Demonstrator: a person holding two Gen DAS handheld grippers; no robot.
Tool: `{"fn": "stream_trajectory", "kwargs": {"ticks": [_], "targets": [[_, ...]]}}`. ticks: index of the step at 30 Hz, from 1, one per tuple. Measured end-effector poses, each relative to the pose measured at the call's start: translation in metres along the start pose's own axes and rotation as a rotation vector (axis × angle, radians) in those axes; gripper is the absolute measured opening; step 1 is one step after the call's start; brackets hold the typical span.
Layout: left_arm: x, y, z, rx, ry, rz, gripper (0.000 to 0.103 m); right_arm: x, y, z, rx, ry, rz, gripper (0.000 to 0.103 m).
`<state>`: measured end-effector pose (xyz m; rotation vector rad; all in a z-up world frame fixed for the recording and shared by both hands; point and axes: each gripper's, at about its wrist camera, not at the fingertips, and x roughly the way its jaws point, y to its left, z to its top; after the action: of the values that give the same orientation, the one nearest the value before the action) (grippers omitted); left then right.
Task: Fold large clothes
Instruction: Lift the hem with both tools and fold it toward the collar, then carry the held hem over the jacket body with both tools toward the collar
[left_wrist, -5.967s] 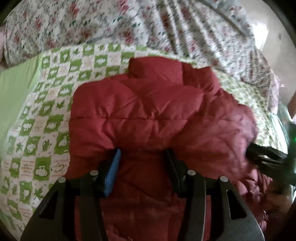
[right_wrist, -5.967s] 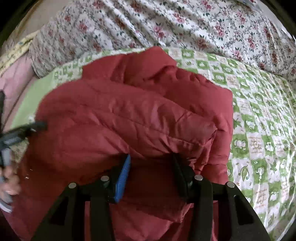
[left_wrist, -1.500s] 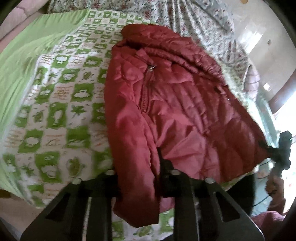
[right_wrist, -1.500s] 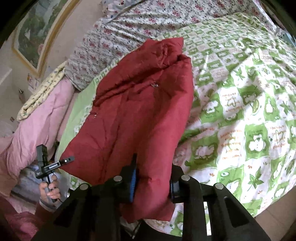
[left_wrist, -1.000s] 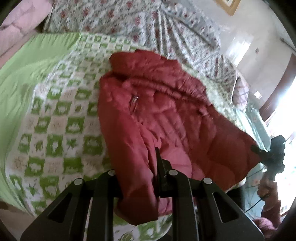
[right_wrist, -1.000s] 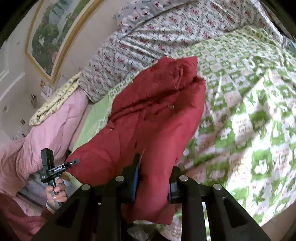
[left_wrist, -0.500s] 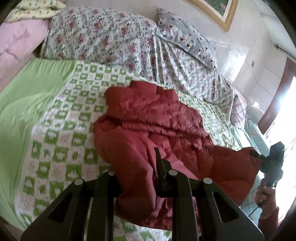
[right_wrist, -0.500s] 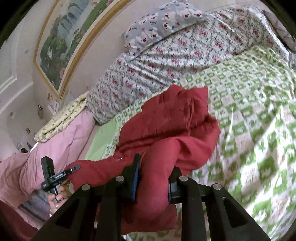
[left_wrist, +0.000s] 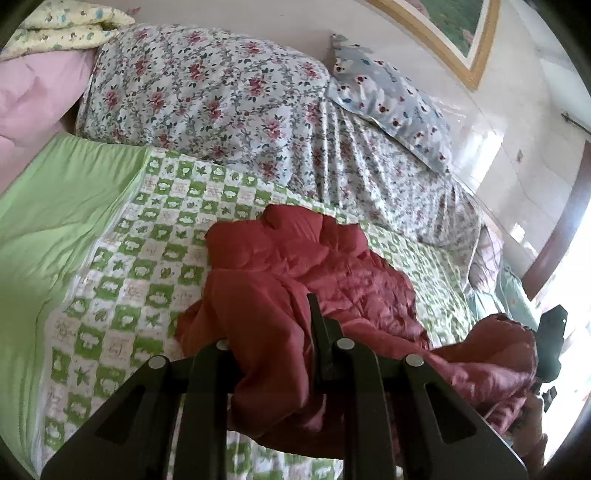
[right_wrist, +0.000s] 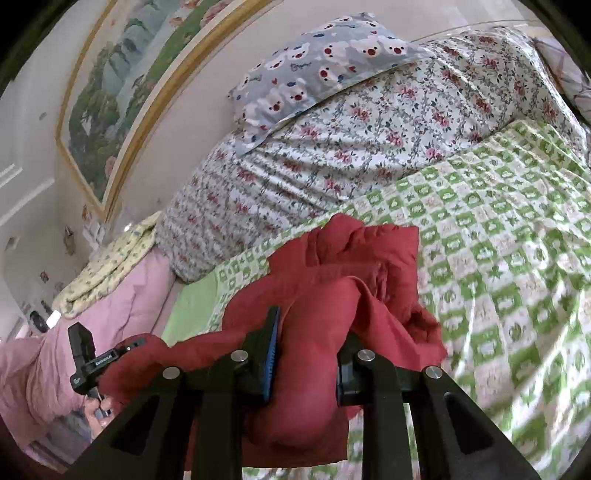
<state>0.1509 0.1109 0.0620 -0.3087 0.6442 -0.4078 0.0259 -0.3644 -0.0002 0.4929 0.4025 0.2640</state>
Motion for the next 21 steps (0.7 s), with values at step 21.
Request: {"fn": "stream_trajectory", "kwargs": {"ticks": [21], "targets": [[0.137, 0.019, 0.079, -0.069, 0.073, 0.114, 0.019, 0.127, -0.066, 0.078, 0.165, 0.01, -0.139, 0.024]]}}
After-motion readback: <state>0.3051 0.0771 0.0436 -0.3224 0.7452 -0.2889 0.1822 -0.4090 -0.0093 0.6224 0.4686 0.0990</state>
